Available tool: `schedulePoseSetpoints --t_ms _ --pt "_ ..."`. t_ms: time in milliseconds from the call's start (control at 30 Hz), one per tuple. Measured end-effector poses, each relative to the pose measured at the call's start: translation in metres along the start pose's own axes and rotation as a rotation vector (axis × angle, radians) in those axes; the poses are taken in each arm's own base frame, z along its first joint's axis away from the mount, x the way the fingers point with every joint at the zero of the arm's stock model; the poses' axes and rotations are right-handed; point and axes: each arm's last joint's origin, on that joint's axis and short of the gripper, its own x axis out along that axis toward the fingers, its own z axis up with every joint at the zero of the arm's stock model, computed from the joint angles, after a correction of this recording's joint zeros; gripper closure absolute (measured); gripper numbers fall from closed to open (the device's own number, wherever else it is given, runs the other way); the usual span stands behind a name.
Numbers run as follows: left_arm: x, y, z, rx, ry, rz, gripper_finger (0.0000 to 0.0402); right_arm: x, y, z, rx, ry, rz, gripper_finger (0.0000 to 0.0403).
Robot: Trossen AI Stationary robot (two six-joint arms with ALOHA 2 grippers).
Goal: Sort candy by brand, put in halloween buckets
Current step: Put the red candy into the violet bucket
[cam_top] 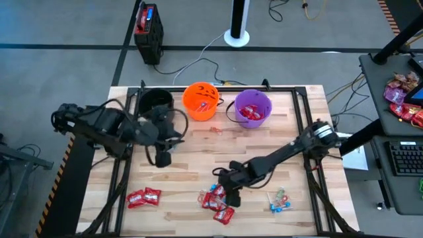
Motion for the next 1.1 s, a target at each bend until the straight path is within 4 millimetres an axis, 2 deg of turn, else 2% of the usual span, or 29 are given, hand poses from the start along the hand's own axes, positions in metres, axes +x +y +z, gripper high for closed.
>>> schedulePoseSetpoints --t_ms 133,333,500,667,733,867,1033,1100 --pt "-0.005 -0.006 -0.002 -0.002 -0.009 -0.023 0.0345 0.020 0.000 0.001 0.017 0.029 -0.021 0.0209" --pt "-0.004 -0.008 -0.002 -0.002 -0.005 -0.025 0.0345 0.037 -0.001 0.001 0.043 0.046 -0.039 0.0228" --pt "-0.004 -0.007 -0.002 0.012 -0.009 0.006 0.0345 0.040 -0.002 0.001 0.061 0.037 -0.056 0.0290" --pt "-0.003 -0.006 -0.006 0.059 0.020 0.028 0.0345 0.029 -0.003 0.005 0.068 0.000 -0.082 0.0359" --pt "-0.003 -0.005 -0.007 0.078 0.035 0.036 0.0345 0.020 -0.005 0.006 0.075 -0.007 -0.092 0.0383" --pt "-0.004 -0.005 -0.009 0.095 0.054 0.046 0.0345 -0.006 -0.006 0.016 0.097 -0.069 -0.088 0.0394" --pt "-0.004 -0.004 -0.010 0.097 0.059 0.047 0.0345 -0.056 -0.015 0.026 0.157 -0.161 -0.138 0.0395" --pt "-0.003 -0.004 -0.011 0.101 0.066 0.049 0.0345 -0.085 -0.026 0.031 0.192 -0.210 -0.189 0.0395"
